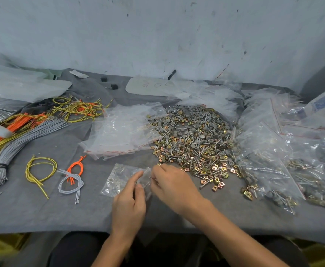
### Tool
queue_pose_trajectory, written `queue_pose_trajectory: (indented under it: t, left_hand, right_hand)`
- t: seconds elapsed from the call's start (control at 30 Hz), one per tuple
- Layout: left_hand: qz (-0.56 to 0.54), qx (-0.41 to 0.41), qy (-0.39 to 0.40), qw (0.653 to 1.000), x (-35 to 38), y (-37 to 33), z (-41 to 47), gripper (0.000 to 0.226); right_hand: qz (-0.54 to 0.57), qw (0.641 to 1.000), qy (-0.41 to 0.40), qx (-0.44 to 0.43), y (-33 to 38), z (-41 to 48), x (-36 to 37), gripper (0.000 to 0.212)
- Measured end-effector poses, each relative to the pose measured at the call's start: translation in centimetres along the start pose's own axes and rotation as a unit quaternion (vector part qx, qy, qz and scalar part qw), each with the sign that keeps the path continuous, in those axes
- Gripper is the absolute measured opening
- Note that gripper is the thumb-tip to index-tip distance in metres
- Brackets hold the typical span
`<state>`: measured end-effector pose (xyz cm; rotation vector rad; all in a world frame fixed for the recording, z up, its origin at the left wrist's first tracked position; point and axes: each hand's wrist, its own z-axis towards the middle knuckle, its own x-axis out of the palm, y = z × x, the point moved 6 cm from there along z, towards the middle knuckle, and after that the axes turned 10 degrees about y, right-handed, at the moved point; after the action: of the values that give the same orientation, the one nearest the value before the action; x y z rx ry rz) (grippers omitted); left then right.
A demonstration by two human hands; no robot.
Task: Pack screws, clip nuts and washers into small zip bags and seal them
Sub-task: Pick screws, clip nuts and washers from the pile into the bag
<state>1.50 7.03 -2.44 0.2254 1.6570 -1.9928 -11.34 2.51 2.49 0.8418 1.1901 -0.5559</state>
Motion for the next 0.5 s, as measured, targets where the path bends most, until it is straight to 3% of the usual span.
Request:
queue_pose_trajectory:
  t: [0.33,0.5]
  left_hand:
    - [-0.014,-0.003,0.011,1.0,0.2,0.0,-0.1,0.036]
    - [-0.005,-0.001,0.009,1.0,0.1,0.1,-0.1,0.037]
  right_hand:
    - [0.13,0.991,0.002,0.042,-1.4,-1.2,-0.2,0.016]
    - [0.053,0.993,0.052,0.089,-0.3,-0.7,0.1,0.024]
